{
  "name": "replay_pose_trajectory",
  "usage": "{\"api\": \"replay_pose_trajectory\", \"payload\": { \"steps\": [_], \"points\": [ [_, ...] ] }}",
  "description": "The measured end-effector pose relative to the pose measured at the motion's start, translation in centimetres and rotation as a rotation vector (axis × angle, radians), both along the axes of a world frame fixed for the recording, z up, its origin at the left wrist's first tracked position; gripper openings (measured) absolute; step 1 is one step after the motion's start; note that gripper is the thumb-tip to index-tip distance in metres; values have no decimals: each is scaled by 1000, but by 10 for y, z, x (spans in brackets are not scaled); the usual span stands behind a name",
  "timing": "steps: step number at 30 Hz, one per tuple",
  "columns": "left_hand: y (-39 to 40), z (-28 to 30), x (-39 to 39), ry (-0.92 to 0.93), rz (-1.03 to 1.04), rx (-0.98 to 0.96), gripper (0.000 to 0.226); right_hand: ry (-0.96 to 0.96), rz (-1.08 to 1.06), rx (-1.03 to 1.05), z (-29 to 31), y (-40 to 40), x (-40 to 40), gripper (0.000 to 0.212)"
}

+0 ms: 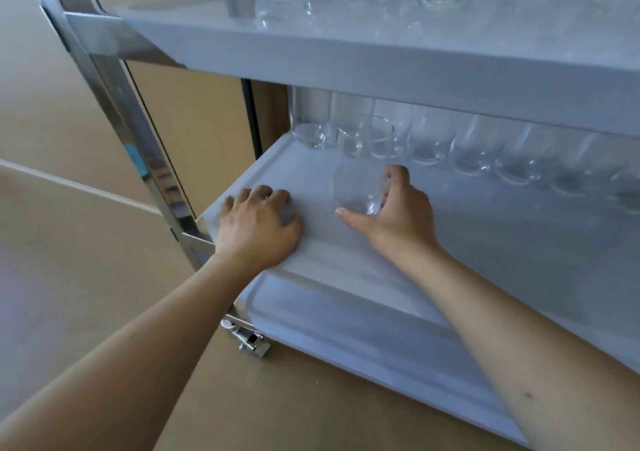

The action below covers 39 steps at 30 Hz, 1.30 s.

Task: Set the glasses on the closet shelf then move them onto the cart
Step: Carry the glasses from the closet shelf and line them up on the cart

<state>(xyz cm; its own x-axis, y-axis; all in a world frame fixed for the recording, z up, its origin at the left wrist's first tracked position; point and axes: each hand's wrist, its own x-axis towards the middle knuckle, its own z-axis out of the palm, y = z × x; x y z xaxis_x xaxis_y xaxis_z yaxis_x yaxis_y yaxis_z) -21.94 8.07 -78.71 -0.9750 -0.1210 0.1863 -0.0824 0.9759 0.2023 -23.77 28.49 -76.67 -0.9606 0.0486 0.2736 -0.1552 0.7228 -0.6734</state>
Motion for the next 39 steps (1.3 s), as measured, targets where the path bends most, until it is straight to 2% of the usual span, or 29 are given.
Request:
{"api": "replay_pose_trajectory", "payload": {
  "steps": [4, 13, 20, 34, 39],
  "points": [
    [-2, -2, 3, 10, -3, 53, 62, 33, 31, -2, -2, -33, -22, 82],
    [-6, -9, -2, 60, -20, 49, 48, 59, 44, -13, -4, -92, -77, 81],
    [-6, -12, -3, 82, -33, 73, 49, 50, 38, 4, -8, -117, -111, 84],
    [-6, -10, -2, 98, -30, 132, 49, -11, 54, 37, -3, -124, -124, 94],
    [-6, -9, -2, 111, -15, 169, 51, 0, 57, 123, -7, -111, -107, 83]
  ]
}}
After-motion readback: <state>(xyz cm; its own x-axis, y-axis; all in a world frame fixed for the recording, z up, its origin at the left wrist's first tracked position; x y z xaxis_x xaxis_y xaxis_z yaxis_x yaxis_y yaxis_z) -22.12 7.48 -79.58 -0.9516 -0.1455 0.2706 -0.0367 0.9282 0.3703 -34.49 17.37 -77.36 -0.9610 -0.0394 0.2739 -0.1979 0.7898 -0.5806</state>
